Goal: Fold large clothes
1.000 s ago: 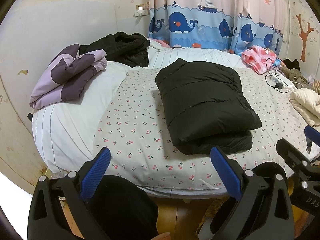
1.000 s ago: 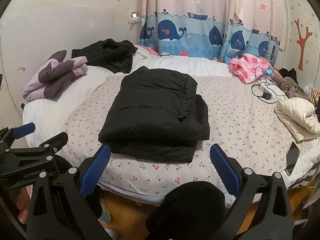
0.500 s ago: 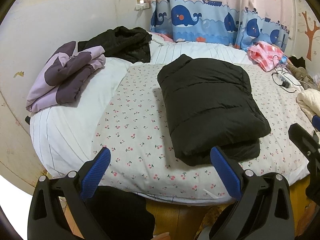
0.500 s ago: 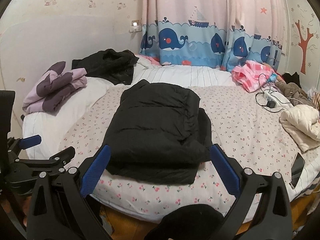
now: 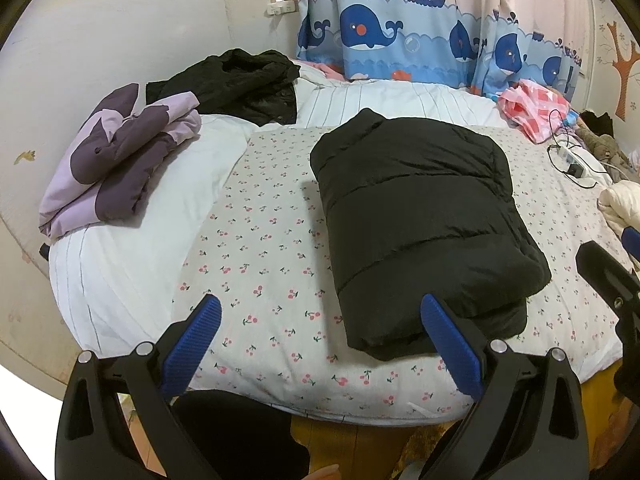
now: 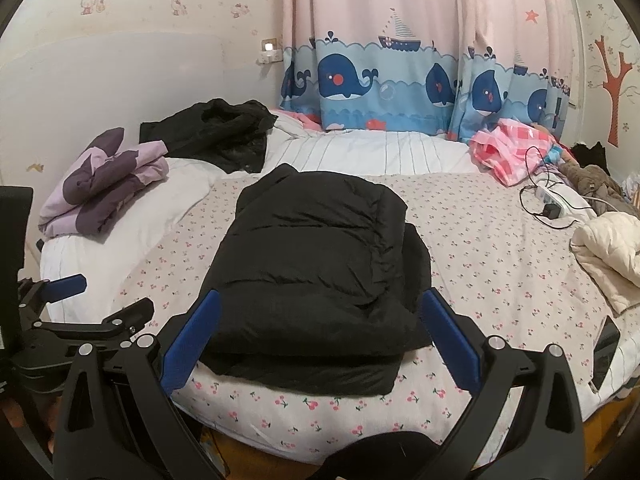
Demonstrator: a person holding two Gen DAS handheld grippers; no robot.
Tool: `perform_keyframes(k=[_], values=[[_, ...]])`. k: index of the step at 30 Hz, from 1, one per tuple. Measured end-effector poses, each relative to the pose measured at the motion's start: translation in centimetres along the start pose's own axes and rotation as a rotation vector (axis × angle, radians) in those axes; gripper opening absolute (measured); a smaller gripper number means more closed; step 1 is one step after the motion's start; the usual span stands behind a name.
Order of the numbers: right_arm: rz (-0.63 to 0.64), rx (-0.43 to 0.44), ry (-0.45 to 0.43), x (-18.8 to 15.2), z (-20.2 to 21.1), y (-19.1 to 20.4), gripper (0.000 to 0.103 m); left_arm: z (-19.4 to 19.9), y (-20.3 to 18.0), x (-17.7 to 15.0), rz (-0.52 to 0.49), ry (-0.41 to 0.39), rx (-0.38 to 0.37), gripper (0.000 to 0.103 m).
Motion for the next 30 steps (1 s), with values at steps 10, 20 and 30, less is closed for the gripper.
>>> perform_keyframes(k=[10, 20, 30], values=[[0.003, 0.001, 0.011, 0.7, -1.9, 0.1, 0.096, -1.8, 0.1, 1.6, 0.003, 0.002, -0.008, 0.096], [0.004, -0.011, 0.019, 0.8, -3.7, -0.5, 0.096, -2.7, 0.0, 2.7, -0.009, -0.004, 0.014, 0.096], [0.022, -0.027, 0.019, 1.3, -5.3, -0.6, 0.096, -4.1, -0.2, 3.4, -0.017, 0.012, 0.021, 0.096]])
Point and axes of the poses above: each gripper's, at about its wrist camera, not at the fingertips, and z roughly against the way its jaws point, y to its left, x to its top, the point moved 7 cm from there along -z, roughly the way its jaws point, and after that the axes turned 15 degrees about -x, right-handed, at the moved point
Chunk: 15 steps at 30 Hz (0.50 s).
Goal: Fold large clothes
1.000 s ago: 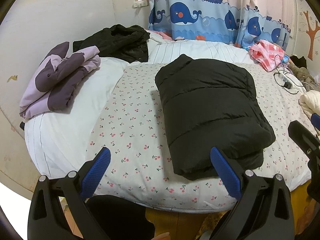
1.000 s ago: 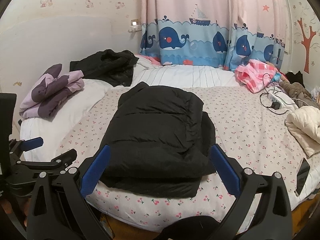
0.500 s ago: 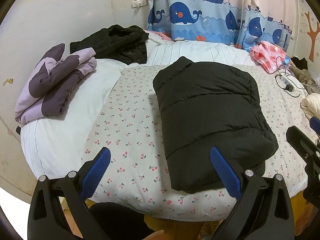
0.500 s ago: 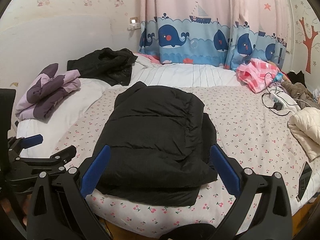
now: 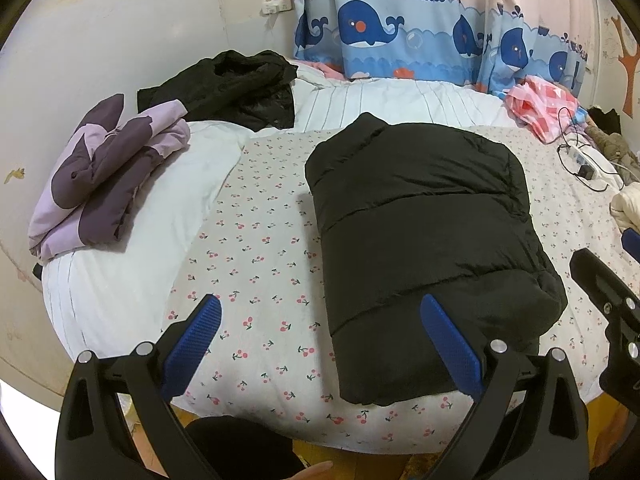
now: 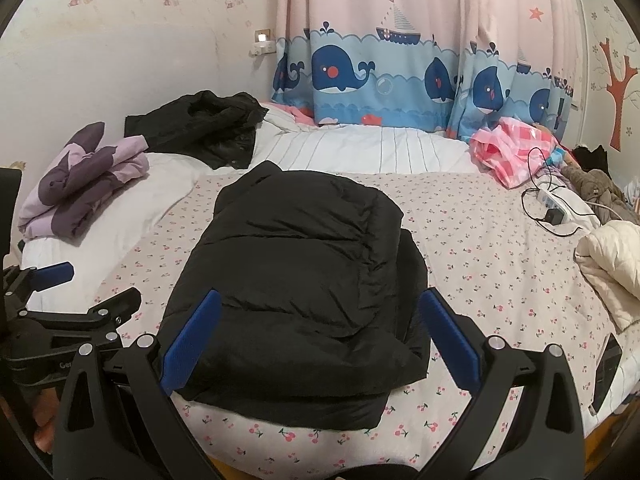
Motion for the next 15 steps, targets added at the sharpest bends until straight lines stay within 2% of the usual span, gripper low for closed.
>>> perform_keyframes(k=[11, 15], values=[[0.007, -0.008, 0.015, 0.5, -1.5, -0.6, 0.096, -1.5, -0.2, 0.6, 0.014, 0.02, -0.028, 0.096], [0.002, -0.008, 0.025, 0.7, -2.3, -1.1, 0.096, -2.3, -0.1, 0.5, 0.042, 0.062, -0.039, 0.096]])
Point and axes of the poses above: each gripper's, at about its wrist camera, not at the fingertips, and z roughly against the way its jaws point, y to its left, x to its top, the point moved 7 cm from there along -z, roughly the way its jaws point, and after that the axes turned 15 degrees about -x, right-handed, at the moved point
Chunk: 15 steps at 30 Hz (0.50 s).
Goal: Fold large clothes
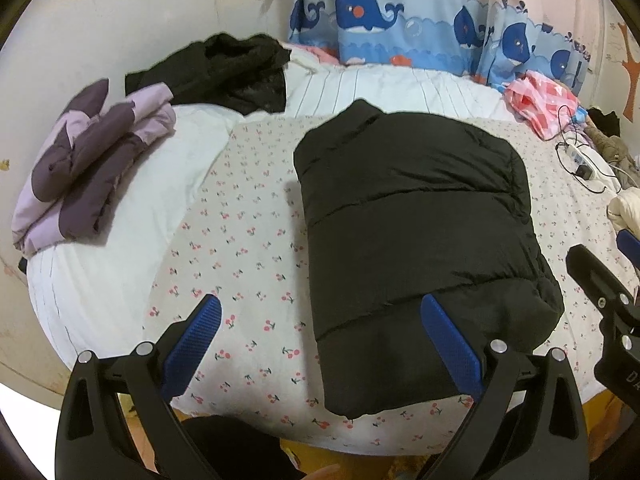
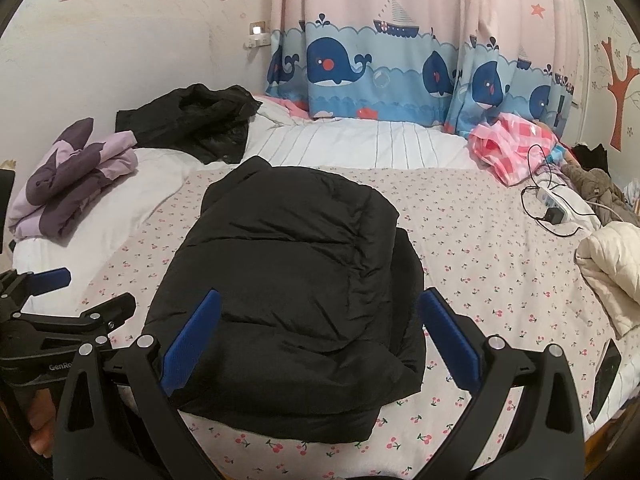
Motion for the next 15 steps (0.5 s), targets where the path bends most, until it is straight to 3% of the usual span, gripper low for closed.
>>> perform_keyframes(k=[15], values=[[-0.01, -0.02, 0.048, -0.5, -2.0, -0.8, 0.096, -1.3, 1.0, -0.1, -0.005, 0.023, 0.022, 0.096]])
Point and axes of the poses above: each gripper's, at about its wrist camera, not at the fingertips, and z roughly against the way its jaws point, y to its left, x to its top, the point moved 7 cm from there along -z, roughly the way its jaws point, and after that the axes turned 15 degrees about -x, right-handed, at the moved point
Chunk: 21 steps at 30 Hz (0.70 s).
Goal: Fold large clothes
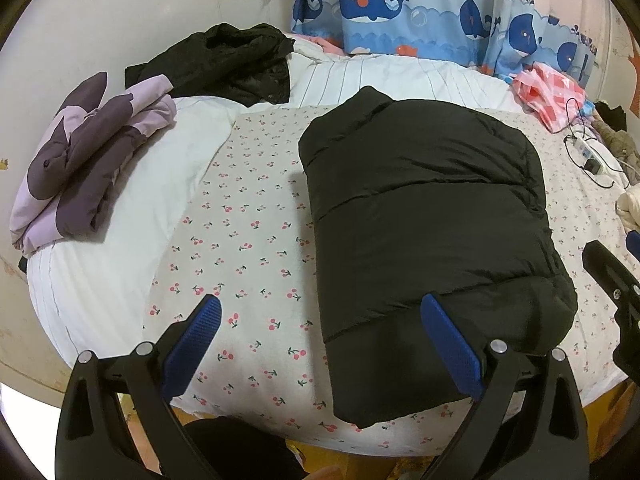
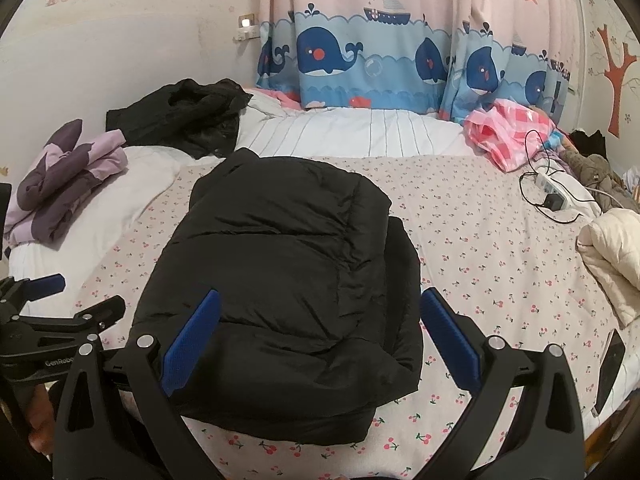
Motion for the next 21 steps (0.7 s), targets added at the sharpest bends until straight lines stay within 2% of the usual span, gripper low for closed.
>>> perform_keyframes(k=[12, 17, 19, 21], values=[[0.019, -0.033, 0.015, 0.3, -1.8, -0.7, 0.096, -0.6, 0.4, 0.4, 0.003, 0.006, 0.007, 0.096], [0.014, -0.065, 0.141, -1.6, -6.4, -1.5, 0.096, -1.6, 0.6, 0.6, 0.014, 0.021, -0.001, 0.096], [0.001, -0.055, 0.123, -1.1, -6.6, -1.8, 0.096, -1.8, 0.6, 0.7, 0.003, 0.022, 0.005, 0.096], [0.008, -0.055, 0.072, 1.1, -6.6, -1.9, 0.096, -2.1, 0.6, 0.8, -0.002, 0.025, 0.011, 0.096]])
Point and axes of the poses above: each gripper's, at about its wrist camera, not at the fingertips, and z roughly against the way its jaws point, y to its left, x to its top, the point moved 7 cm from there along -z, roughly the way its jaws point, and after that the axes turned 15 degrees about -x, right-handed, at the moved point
